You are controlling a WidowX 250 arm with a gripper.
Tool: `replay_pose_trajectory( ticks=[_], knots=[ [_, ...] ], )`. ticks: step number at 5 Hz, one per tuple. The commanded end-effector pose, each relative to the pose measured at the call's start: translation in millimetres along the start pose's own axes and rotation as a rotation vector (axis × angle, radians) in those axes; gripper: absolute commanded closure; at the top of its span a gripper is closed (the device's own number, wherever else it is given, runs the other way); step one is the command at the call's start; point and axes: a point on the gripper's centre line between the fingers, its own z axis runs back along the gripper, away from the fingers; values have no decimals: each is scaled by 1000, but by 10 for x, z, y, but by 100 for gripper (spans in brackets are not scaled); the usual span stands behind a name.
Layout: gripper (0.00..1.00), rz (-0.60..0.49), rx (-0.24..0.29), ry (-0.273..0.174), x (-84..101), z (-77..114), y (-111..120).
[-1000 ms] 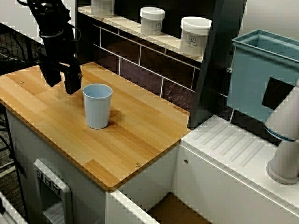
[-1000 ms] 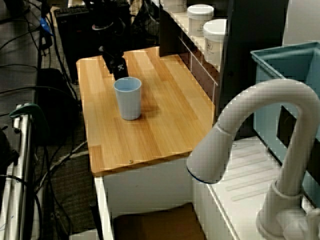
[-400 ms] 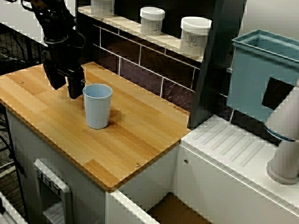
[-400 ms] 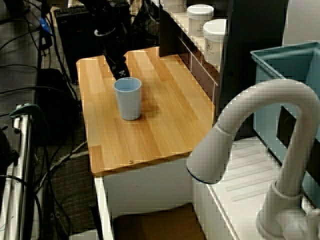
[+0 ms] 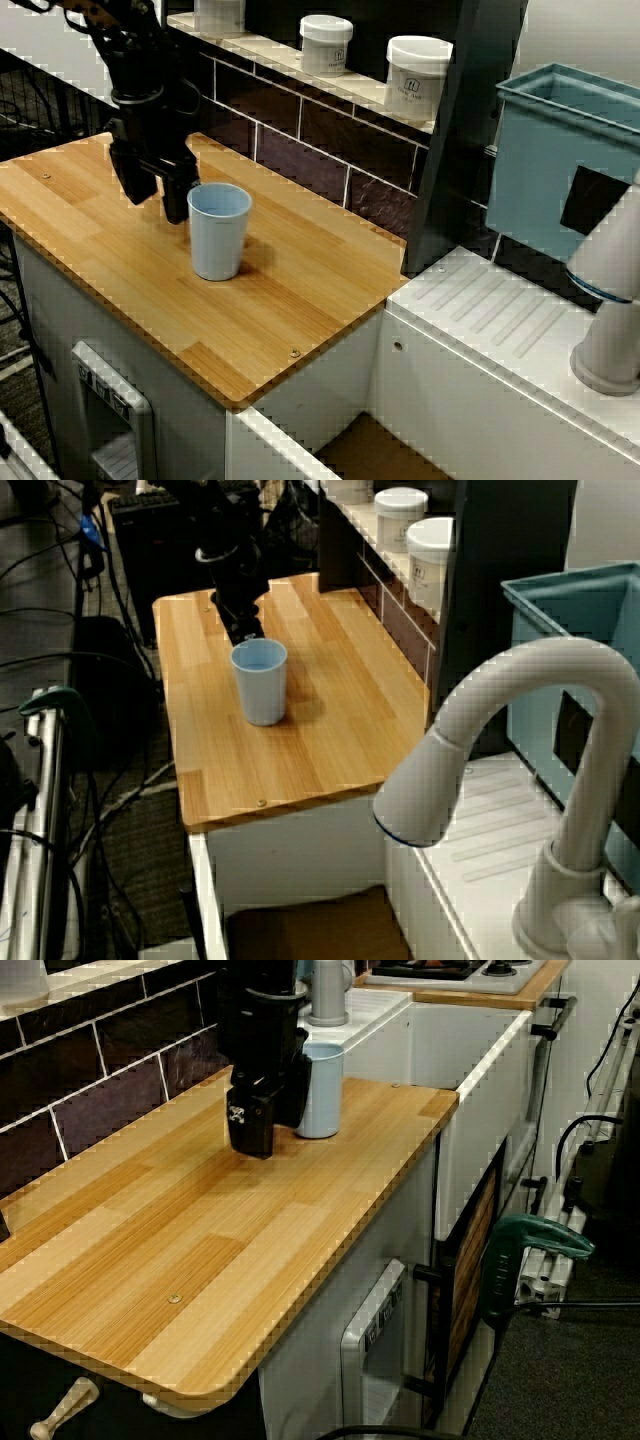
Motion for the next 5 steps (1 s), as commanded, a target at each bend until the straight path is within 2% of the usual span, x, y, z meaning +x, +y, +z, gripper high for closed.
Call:
replay_pose_trajectory(
  ticks=[1, 3, 4, 5],
  knots=[
    [0, -21, -62, -27, 27, 220, -443],
    [0, -21, -122, -18, 43, 238, -826],
    [0, -31, -160, 6, 0, 210, -1026],
    [0, -40, -178, 19, -16, 222, -1124]
  ],
)
